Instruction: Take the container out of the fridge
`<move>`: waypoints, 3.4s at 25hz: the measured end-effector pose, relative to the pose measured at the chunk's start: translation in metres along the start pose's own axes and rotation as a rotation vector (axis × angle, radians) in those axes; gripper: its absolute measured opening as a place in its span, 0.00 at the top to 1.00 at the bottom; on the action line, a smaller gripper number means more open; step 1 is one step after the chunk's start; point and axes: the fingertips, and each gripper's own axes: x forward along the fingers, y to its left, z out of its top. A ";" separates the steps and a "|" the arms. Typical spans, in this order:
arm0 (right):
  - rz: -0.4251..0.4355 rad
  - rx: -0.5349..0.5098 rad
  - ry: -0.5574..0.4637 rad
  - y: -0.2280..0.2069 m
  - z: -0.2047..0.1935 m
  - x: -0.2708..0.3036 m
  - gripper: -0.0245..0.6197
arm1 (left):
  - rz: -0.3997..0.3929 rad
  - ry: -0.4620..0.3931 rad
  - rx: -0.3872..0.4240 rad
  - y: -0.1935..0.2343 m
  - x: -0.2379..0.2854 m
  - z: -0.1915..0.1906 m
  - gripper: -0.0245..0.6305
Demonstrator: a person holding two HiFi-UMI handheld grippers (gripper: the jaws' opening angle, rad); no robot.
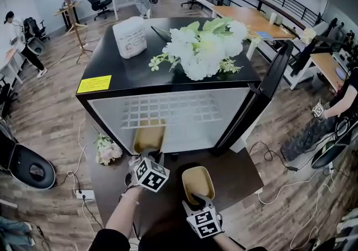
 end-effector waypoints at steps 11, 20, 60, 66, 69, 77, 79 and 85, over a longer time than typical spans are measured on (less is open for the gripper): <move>0.005 -0.047 -0.043 -0.006 0.003 -0.009 0.75 | 0.027 -0.019 -0.031 -0.031 -0.044 -0.022 0.91; -0.014 -0.041 -0.049 -0.026 -0.003 -0.010 0.76 | 0.018 0.035 -0.082 -0.066 -0.059 -0.057 0.91; 0.053 0.054 -0.051 -0.028 -0.013 -0.007 0.76 | -0.087 0.270 -0.170 -0.159 -0.060 -0.156 0.90; 0.042 0.042 -0.046 -0.029 -0.013 -0.007 0.76 | -0.087 0.294 -0.155 -0.163 -0.056 -0.160 0.88; 0.037 0.037 -0.050 -0.031 -0.012 -0.006 0.76 | -0.101 0.287 -0.154 -0.165 -0.055 -0.160 0.76; 0.042 0.038 -0.050 -0.028 -0.011 -0.006 0.75 | -0.109 0.205 -0.231 -0.167 -0.067 -0.146 0.71; 0.045 0.040 -0.052 -0.026 -0.010 -0.007 0.75 | -0.118 0.133 -0.289 -0.167 -0.072 -0.137 0.71; 0.050 0.033 -0.067 -0.023 -0.005 -0.007 0.73 | -0.109 -0.098 -0.452 -0.151 -0.094 -0.111 0.71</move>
